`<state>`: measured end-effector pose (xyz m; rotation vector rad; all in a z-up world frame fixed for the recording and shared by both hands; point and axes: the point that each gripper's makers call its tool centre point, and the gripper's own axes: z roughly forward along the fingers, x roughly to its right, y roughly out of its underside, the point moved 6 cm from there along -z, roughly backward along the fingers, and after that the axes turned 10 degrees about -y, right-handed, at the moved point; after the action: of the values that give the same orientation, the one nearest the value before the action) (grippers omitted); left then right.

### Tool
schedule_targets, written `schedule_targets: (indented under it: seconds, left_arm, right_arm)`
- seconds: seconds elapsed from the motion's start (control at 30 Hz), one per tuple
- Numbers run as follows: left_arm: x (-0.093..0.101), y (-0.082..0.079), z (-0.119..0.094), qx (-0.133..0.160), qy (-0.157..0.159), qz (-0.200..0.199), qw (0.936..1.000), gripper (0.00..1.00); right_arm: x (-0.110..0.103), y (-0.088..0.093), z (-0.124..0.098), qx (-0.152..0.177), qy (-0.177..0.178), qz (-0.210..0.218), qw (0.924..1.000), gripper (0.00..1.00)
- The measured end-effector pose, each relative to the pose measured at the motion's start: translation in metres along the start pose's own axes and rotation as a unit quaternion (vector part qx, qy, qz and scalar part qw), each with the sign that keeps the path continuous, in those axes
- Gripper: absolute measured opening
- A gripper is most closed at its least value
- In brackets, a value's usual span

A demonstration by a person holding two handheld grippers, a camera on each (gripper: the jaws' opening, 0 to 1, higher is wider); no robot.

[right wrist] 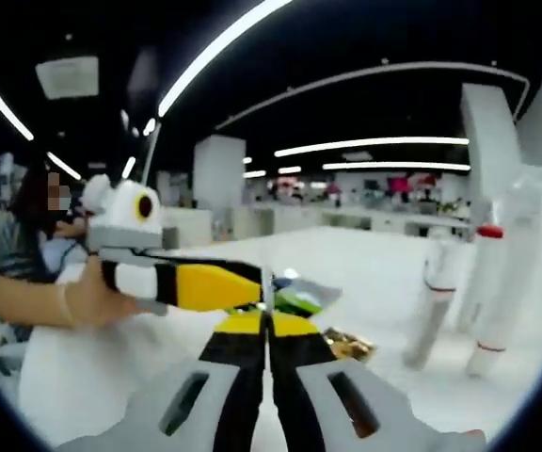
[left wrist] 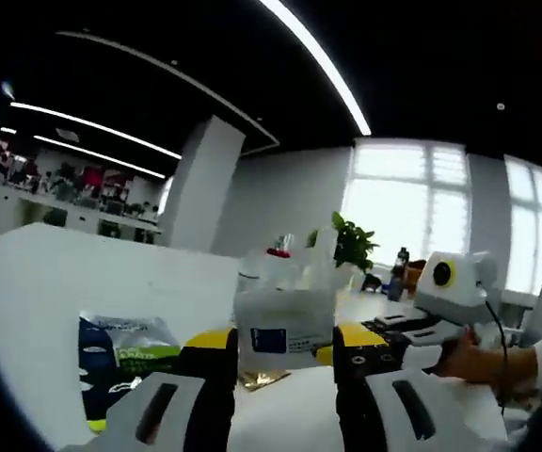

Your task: Arrange the skincare products in the storage area until every visible bottle or jar stands upright without overlapping.

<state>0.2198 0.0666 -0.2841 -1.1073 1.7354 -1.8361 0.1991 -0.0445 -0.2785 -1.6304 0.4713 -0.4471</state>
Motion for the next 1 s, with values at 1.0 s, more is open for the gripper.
schedule_targets:
  seconds: [1.0]
  left_arm:
    - [0.011, -0.005, -0.033, -0.075, 0.169, -0.143, 0.9722, 0.22]
  right_arm:
    - [0.006, -0.006, -0.021, 0.073, -0.200, 0.379, 0.9009, 0.00]
